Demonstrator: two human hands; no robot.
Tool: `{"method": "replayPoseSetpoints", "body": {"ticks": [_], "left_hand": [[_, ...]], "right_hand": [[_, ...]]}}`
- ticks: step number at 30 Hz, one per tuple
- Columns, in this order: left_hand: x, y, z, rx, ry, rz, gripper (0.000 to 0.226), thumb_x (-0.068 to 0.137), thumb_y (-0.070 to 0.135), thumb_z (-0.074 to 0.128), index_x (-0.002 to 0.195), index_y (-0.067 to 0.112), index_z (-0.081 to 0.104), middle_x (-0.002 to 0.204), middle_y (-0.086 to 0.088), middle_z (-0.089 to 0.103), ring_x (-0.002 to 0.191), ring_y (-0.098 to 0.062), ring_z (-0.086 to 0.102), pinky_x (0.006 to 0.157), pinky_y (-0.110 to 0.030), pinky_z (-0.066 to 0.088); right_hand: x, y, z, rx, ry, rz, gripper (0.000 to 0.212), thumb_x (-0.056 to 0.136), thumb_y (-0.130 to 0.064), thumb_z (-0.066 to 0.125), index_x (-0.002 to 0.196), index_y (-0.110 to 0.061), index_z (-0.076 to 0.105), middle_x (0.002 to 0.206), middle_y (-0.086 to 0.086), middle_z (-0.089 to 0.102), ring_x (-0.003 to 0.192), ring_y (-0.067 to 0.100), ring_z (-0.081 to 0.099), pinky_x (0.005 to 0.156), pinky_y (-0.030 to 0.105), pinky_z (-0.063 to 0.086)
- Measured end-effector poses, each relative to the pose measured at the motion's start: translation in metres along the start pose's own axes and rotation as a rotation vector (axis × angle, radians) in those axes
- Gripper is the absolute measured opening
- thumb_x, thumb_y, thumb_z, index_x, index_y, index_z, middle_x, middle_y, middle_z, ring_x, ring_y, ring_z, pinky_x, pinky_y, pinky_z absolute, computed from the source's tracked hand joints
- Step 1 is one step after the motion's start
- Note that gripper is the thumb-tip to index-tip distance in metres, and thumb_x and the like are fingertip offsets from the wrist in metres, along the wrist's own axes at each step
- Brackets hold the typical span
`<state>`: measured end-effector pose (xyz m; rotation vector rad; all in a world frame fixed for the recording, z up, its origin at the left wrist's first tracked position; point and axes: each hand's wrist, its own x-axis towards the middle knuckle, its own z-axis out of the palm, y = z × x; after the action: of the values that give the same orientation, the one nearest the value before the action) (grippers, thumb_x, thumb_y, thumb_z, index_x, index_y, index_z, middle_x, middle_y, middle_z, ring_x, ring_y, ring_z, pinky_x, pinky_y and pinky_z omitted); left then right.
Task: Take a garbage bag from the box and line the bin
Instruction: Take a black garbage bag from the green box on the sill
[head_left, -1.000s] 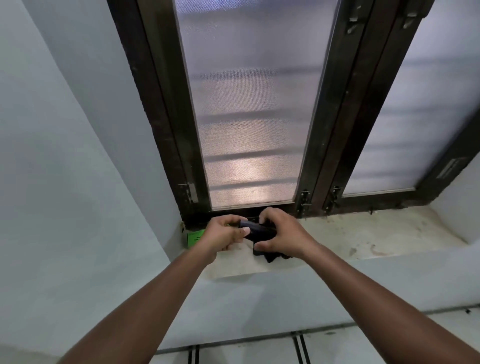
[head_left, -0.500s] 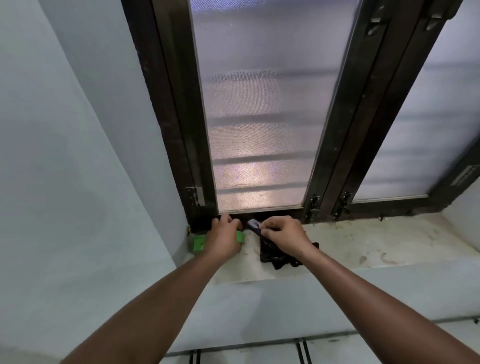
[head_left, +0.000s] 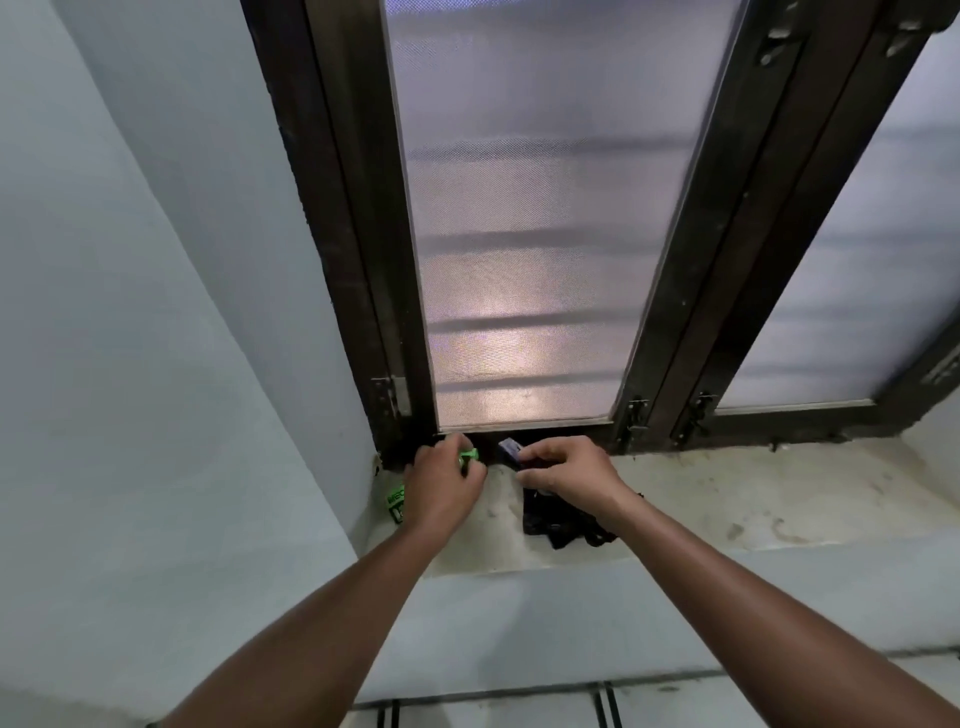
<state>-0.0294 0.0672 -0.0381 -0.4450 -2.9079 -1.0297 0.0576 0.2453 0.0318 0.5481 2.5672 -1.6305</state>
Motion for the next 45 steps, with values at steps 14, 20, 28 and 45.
{"method": "replayPoseSetpoints", "body": {"ticks": [14,20,28,45], "left_hand": [[-0.012,-0.010,-0.026,-0.430,0.101,-0.006,0.023,0.098,0.015,0.058,0.088,0.035,0.061,0.095,0.012,0.073,0.094,-0.009,0.069,0.083,-0.031,0.055],[-0.015,-0.002,-0.033,-0.551,0.001,-0.143,0.031,0.087,0.009,0.070,0.112,0.026,0.076,0.109,0.010,0.074,0.100,-0.006,0.069,0.079,-0.011,0.052],[-0.020,-0.005,-0.044,-0.587,-0.123,-0.161,0.055,0.076,0.006,0.077,0.125,0.029,0.070,0.126,0.008,0.068,0.116,-0.009,0.063,0.091,-0.022,0.052],[-0.031,-0.024,-0.056,-0.786,-0.146,-0.132,0.039,0.080,0.010,0.064,0.117,0.018,0.075,0.129,0.002,0.068,0.122,-0.015,0.063,0.095,-0.022,0.053]], "right_hand": [[0.022,-0.035,0.010,-0.089,-0.110,-0.032,0.026,0.086,-0.004,0.063,0.099,-0.022,0.077,0.095,0.003,0.076,0.078,0.017,0.067,0.067,0.027,0.052],[0.026,-0.055,0.009,-0.390,-0.146,-0.156,0.028,0.086,-0.011,0.066,0.111,-0.019,0.075,0.111,0.000,0.076,0.103,0.016,0.068,0.082,0.021,0.049],[0.028,-0.078,0.021,-0.755,-0.230,-0.301,0.030,0.088,-0.023,0.069,0.116,-0.030,0.077,0.105,-0.007,0.061,0.101,0.015,0.064,0.079,0.022,0.046],[0.044,-0.029,0.043,0.136,-0.386,0.270,0.023,0.095,-0.003,0.059,0.112,-0.010,0.072,0.099,0.007,0.068,0.072,0.015,0.059,0.065,0.026,0.052]]}}
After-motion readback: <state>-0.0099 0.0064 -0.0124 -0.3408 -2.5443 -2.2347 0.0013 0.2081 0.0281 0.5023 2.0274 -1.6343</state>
